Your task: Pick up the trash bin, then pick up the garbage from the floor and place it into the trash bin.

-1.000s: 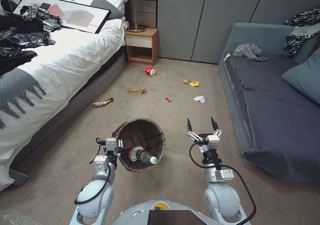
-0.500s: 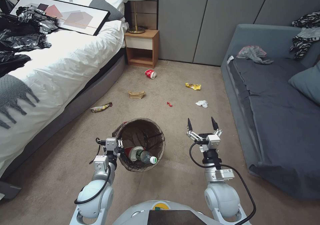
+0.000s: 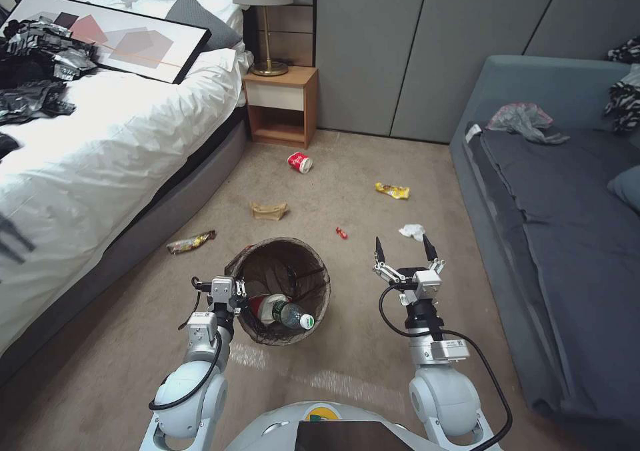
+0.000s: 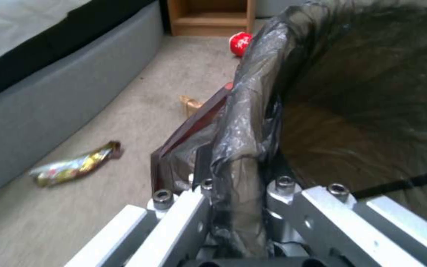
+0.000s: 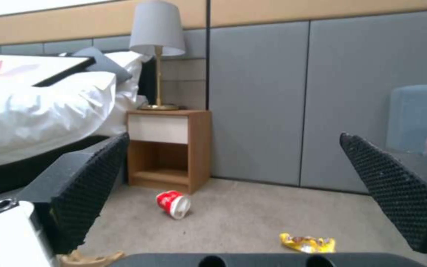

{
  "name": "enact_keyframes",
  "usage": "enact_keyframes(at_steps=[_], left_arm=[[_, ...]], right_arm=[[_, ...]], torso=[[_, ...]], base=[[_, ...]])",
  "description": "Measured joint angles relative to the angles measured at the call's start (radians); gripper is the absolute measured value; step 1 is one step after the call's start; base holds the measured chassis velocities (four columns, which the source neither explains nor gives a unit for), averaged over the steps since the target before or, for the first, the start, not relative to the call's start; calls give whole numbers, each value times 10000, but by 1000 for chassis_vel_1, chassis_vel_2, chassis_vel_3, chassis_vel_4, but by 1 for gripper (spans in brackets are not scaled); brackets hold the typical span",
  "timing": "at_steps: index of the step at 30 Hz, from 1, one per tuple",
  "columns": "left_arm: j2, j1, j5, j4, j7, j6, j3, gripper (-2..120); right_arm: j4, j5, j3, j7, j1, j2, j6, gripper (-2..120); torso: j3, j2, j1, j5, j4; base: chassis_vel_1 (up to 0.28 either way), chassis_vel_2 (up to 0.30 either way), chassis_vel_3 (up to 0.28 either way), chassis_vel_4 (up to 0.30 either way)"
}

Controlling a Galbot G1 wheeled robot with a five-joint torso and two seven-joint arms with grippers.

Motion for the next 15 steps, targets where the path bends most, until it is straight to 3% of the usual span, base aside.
enact_keyframes(at_steps=[15], left_arm=[[-16,-17,36,31,7,-1,-6,3]], right_arm=[[-73,18,6,-83,24,0,45,100]], torso=[[0,0,1,12,2]], base=[[-326,319,328,-318]])
